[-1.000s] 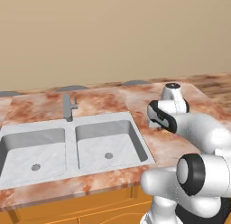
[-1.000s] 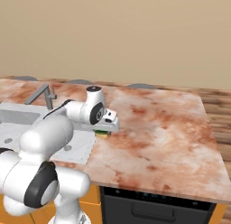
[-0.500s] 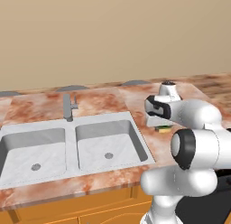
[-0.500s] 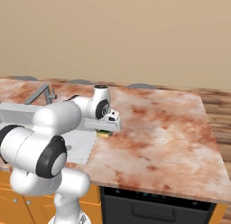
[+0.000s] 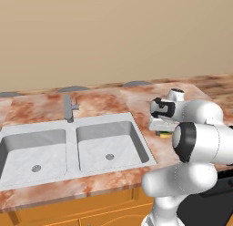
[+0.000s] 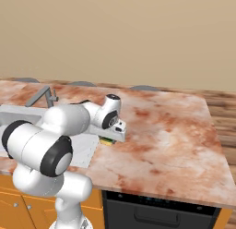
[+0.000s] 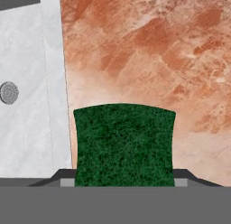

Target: Open the cabinet. Pick the sponge and place it next to the sink. Then close the cabinet.

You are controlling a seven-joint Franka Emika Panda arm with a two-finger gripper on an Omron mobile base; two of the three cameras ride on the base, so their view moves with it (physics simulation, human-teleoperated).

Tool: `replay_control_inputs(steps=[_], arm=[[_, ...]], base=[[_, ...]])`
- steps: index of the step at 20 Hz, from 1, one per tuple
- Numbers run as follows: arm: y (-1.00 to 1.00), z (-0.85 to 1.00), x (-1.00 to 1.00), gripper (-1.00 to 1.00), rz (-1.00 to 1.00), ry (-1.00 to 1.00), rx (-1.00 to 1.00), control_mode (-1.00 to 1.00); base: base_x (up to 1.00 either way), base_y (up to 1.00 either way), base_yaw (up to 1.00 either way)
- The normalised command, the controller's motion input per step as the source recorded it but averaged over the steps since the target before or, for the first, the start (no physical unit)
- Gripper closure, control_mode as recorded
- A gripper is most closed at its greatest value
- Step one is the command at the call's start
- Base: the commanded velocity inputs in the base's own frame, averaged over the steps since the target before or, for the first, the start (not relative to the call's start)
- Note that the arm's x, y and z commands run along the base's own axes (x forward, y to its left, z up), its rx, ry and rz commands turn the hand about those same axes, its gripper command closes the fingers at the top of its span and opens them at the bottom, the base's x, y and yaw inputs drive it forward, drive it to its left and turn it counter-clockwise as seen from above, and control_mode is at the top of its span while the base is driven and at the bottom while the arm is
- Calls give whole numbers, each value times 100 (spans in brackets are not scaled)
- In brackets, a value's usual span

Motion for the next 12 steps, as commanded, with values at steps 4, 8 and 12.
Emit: replay_control_inputs(steps=[4, 8, 12], arm=[[0, 0, 7, 100, 0, -8, 2, -100], [0, 0, 1, 100, 0, -8, 0, -100], [0, -3, 0, 100, 1, -8, 0, -100]], base=[[0, 0, 0], [0, 0, 0], [0, 0, 0]])
